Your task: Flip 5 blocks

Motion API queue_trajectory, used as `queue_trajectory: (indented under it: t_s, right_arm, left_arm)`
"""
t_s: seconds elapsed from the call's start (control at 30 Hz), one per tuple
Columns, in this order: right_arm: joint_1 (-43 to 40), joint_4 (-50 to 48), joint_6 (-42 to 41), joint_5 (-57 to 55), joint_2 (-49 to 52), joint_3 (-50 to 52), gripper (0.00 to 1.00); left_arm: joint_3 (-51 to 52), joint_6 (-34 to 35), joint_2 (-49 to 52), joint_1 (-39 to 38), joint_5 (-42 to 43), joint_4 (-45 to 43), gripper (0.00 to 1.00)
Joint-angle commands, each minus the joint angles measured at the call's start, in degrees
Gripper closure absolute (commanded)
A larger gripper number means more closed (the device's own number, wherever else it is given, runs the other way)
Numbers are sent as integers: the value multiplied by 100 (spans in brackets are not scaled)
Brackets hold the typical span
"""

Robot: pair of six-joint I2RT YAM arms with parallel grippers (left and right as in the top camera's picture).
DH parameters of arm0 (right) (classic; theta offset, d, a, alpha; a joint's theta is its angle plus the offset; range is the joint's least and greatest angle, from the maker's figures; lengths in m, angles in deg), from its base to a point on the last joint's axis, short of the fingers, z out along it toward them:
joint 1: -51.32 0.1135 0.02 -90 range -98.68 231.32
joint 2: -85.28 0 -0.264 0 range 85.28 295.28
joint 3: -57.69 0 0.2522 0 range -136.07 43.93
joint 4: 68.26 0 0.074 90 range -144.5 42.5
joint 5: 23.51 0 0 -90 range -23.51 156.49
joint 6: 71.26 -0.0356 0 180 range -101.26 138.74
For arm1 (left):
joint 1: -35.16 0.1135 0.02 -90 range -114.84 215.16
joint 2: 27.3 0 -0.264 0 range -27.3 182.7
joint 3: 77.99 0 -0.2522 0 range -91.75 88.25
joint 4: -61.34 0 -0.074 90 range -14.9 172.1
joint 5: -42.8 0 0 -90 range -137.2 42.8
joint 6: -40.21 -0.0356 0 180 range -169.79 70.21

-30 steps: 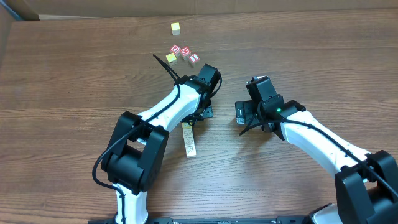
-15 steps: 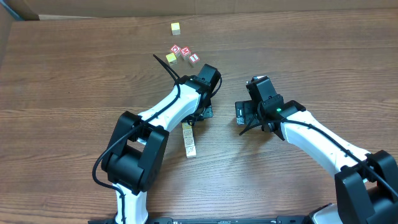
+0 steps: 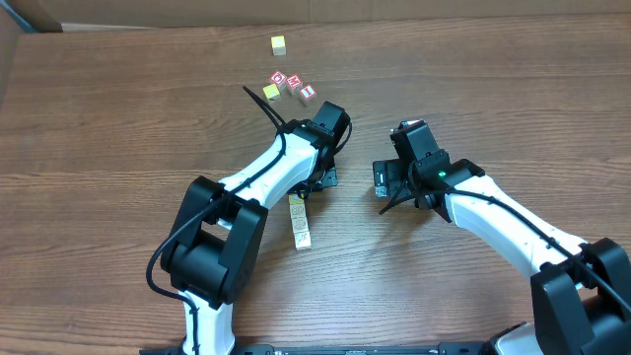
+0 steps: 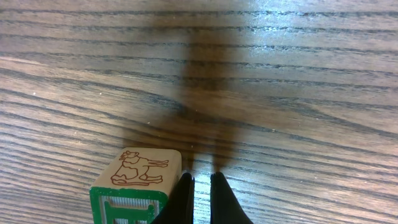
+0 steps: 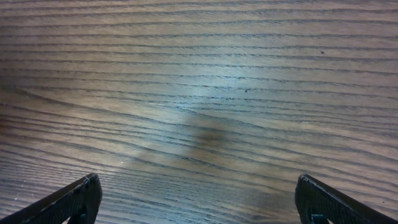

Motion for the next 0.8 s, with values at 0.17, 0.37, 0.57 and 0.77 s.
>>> queue_trajectory:
  t_s: [0.17,0.37,0.57,0.77]
  right_arm:
    - [-31,-31,39,-57,-118,-35,0]
    - [-31,-31,39,-57,-118,-35,0]
    - [-31,-31,39,-57,-118,-35,0]
    - [-31,-31,39,-57,-118,-35,0]
  left_arm:
    - [52,-243,74,125,210,22,96]
    - [52,-245,74,122,205,28,96]
    - [52,-245,74,122,245,9,96]
    - [-52,-304,72,122,411,-31,96]
